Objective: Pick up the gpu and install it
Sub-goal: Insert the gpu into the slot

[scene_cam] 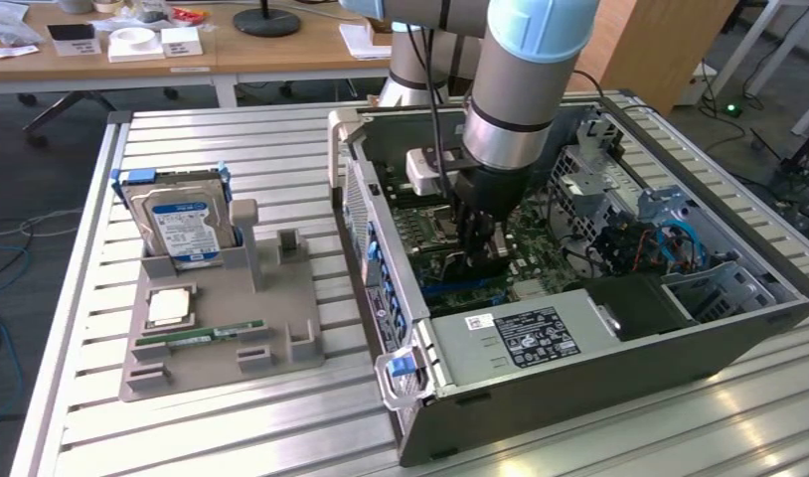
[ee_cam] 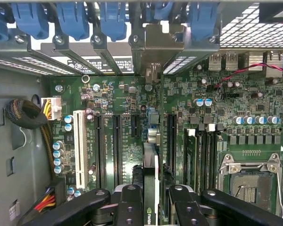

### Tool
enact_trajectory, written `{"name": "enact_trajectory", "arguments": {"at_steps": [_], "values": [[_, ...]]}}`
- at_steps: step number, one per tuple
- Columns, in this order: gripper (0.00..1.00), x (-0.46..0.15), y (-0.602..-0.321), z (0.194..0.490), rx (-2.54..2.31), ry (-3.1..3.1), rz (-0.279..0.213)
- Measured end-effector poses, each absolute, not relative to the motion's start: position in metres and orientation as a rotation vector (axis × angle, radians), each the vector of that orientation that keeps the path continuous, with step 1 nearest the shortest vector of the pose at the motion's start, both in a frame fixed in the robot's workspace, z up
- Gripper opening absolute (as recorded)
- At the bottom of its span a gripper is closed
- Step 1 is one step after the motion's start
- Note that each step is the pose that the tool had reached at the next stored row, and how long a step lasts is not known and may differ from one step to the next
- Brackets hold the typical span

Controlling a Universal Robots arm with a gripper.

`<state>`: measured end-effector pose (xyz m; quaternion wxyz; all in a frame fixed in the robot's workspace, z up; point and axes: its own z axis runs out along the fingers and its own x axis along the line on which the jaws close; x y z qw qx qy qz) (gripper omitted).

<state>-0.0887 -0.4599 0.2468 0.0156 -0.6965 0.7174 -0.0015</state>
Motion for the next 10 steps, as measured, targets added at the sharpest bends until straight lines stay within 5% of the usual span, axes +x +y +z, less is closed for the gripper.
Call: {"name": "enact_trajectory", "arguments": {"at_steps": [10], "values": [[0.26,-0.0888,-0.4599,0.2457,-2.167,2.232,-0.005]]}}
